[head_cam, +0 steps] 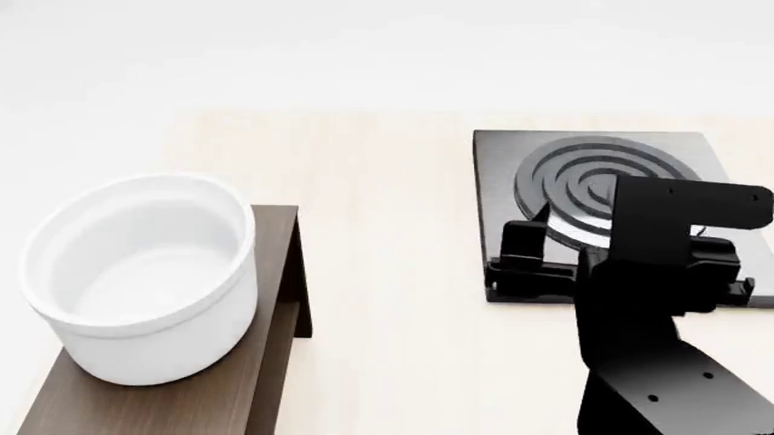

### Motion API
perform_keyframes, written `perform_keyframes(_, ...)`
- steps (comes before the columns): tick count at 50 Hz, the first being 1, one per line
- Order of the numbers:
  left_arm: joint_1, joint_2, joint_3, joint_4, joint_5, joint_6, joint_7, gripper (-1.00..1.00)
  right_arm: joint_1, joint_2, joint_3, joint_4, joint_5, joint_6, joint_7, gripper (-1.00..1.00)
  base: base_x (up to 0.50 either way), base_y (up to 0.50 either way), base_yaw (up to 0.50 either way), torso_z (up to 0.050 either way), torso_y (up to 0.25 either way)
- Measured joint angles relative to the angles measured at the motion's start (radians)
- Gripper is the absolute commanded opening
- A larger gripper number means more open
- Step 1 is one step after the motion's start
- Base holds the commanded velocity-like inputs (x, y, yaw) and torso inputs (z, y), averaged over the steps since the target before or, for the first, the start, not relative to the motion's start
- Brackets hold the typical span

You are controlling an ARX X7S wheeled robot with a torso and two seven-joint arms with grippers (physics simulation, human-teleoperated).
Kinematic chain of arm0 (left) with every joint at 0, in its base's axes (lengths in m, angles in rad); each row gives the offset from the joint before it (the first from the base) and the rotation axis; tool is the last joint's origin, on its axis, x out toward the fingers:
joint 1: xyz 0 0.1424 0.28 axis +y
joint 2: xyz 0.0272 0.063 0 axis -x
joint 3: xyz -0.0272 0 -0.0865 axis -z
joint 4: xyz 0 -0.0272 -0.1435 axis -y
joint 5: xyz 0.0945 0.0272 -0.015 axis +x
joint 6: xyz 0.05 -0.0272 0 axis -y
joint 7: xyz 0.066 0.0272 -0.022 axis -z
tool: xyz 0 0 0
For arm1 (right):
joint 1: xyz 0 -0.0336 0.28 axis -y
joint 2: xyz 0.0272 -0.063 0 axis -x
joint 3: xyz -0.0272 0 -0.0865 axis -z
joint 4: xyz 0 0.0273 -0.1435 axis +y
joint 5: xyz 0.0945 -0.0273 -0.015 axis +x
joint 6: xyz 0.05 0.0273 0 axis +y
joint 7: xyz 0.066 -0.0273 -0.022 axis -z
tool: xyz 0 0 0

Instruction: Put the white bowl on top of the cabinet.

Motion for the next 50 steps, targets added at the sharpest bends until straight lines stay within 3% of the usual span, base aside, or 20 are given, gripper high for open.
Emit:
perform_keyframes(32, 0.002, -0.009, -0.002, 0.019, -0.010, -0.007, -0.009, 1.00, -0.140, 0.093, 0.022, 0.000, -0.108, -0.087, 0.098, 1.00, 0.00, 0.00, 0.00, 0.000, 0.000)
perform_keyframes(50, 0.004, -0.014, -0.003, 0.025, -0.010, -0.006, -0.013, 1.00, -0.216, 0.198, 0.113, -0.140, -0.054, -0.086, 0.198, 1.00, 0.00, 0.00, 0.00, 0.000, 0.000)
